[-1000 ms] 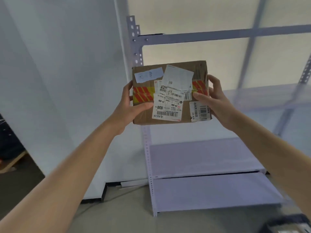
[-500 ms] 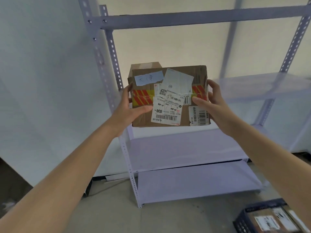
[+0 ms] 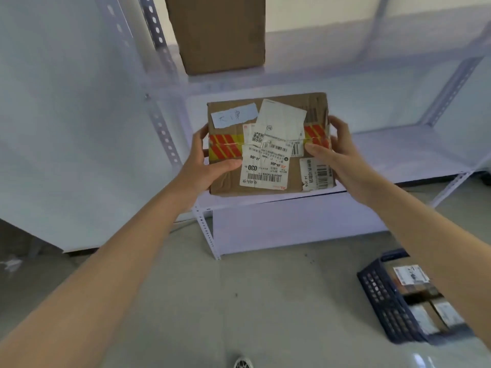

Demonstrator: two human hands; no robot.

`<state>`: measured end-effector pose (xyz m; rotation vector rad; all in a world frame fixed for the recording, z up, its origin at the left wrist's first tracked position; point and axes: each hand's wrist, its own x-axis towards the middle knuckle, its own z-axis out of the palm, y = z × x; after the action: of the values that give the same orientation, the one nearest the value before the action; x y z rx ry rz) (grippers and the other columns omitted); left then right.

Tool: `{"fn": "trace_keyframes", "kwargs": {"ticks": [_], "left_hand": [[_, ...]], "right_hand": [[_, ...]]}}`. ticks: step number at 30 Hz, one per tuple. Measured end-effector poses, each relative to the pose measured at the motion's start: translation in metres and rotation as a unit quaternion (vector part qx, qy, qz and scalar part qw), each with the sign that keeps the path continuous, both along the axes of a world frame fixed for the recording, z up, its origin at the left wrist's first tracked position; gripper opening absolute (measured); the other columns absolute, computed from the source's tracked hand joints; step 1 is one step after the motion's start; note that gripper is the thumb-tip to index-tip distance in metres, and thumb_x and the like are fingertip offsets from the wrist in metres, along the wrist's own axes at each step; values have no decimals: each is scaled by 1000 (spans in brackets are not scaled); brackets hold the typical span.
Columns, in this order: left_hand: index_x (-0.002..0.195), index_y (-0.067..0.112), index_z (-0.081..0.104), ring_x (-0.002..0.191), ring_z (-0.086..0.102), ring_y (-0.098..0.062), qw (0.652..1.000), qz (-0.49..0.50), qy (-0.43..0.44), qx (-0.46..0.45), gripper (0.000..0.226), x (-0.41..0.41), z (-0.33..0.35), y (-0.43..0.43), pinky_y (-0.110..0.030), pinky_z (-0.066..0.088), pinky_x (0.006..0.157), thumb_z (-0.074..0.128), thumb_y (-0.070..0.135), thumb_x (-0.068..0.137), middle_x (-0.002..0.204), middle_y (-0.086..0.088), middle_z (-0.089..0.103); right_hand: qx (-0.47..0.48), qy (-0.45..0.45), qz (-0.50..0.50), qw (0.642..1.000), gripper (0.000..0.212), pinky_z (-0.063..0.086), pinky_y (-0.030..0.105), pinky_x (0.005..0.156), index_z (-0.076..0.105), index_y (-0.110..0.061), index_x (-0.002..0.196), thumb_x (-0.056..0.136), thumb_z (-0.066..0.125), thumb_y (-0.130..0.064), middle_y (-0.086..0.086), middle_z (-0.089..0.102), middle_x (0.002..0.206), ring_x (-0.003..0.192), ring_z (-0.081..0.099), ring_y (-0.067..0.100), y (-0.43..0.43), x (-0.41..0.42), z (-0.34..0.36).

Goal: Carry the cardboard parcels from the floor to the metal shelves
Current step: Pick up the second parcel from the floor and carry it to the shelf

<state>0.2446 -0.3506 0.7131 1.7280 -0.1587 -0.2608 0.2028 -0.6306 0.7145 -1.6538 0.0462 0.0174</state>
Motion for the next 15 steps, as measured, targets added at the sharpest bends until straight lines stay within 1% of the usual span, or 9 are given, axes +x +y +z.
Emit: {"fn": "trace_keyframes", "kwargs": {"ticks": [2,5,7,9,11,13,15], "left_hand": [[144,45,23,129,53,-22,999,1,33,-1,110,1,-41,2,-51,49,103,86,41,54,139,-2,53],[144,46,25,125,57,-19,996,1,84,-7,108,1,-93,7,-49,50,103,87,40,55,137,1,57],[143,45,27,124,59,-18,994,7,110,-8,108,3,-122,11,-48,49,104,86,41,53,135,2,57],[143,44,28,124,58,-20,990,13,138,-8,111,5,-146,18,-49,48,105,88,43,50,134,1,58],[143,46,30,124,58,-22,987,11,158,-5,113,11,-166,25,-51,47,105,90,45,47,133,1,60],[141,48,32,123,60,-23,985,11,170,1,115,18,-177,30,-51,46,105,92,48,44,131,0,61],[142,48,32,121,61,-23,984,19,175,-2,114,31,-184,35,-50,47,105,92,46,45,131,-1,61]], "right_hand": [[-6,32,-1,999,62,57,50,93,29,-40,139,95,65,-17,7,57,141,119,66,27,1,1,-36],[-6,76,-6,997,63,59,49,91,29,-39,141,95,65,-17,6,58,140,113,68,24,7,3,-83],[-4,101,-8,995,62,58,53,94,30,-41,139,95,65,-17,6,58,140,114,69,26,12,7,-112],[-4,123,-4,992,61,56,57,96,31,-43,138,94,66,-18,6,58,140,114,69,28,18,11,-135],[-10,141,-1,990,62,56,59,95,32,-45,138,93,68,-21,5,58,140,113,70,29,26,17,-152],[-9,148,-7,989,61,57,60,93,34,-48,138,93,68,-24,5,57,140,113,70,29,31,24,-164],[-12,148,-17,989,61,56,61,94,35,-49,139,93,68,-27,7,54,138,113,68,30,37,37,-172]]}}
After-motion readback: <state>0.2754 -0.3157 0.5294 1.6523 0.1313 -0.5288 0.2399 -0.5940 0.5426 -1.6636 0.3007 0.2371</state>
